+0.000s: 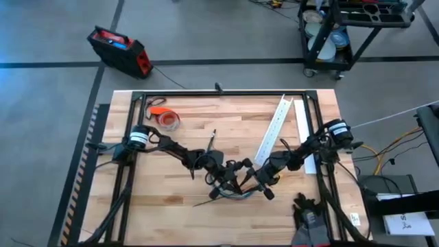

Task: Ziptie cables
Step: Wrap the cables together using a black zip tie

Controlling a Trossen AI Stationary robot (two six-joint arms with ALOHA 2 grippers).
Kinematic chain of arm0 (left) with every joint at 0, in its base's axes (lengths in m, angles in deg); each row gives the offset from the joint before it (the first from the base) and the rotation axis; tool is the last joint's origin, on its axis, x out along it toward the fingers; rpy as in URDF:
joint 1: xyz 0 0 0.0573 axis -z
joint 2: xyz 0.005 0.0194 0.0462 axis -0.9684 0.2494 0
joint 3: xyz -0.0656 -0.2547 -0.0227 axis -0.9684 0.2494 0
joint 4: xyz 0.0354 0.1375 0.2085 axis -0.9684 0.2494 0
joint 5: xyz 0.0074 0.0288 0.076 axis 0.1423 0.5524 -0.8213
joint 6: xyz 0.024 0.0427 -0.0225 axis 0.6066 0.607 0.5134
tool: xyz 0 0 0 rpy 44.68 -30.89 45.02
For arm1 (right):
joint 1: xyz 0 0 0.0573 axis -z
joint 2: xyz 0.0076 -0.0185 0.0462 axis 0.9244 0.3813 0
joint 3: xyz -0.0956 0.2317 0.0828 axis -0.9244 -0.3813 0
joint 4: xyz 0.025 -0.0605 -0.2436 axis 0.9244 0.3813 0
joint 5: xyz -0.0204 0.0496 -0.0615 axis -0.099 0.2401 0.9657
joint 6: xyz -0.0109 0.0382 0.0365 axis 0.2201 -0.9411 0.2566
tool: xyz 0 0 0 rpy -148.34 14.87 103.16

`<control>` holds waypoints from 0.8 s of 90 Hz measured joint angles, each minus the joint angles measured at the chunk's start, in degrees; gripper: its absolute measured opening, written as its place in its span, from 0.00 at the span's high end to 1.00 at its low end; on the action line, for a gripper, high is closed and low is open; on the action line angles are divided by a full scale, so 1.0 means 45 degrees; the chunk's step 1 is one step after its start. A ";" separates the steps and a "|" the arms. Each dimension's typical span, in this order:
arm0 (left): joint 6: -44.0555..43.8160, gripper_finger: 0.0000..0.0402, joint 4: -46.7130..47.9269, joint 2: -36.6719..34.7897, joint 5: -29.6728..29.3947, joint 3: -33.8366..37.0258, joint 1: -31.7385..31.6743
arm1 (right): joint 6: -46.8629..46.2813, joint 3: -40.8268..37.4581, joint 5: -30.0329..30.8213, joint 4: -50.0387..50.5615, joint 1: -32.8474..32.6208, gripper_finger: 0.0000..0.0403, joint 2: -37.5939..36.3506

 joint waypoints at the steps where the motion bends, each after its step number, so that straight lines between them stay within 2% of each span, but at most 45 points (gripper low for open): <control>1: -0.0005 1.00 0.0000 0.0000 -0.0004 0.0000 0.0000 | 0.0004 -0.0022 0.0020 -0.0027 0.0000 0.70 -0.0017; 16: -0.0016 1.00 -0.0005 0.0000 -0.0050 -0.0067 0.0000 | 0.0007 -0.0101 -0.0001 -0.0502 0.0000 0.70 -0.0057; 48: -0.0202 1.00 0.0039 0.0000 -0.0054 -0.0097 -0.0001 | -0.0345 -0.0164 -0.0213 -0.0654 0.0000 0.78 -0.0061; 72: -0.0153 1.00 0.0039 0.0000 -0.0071 -0.0097 -0.0001 | -0.0584 -0.0164 -0.0222 -0.0771 0.0029 0.79 -0.0088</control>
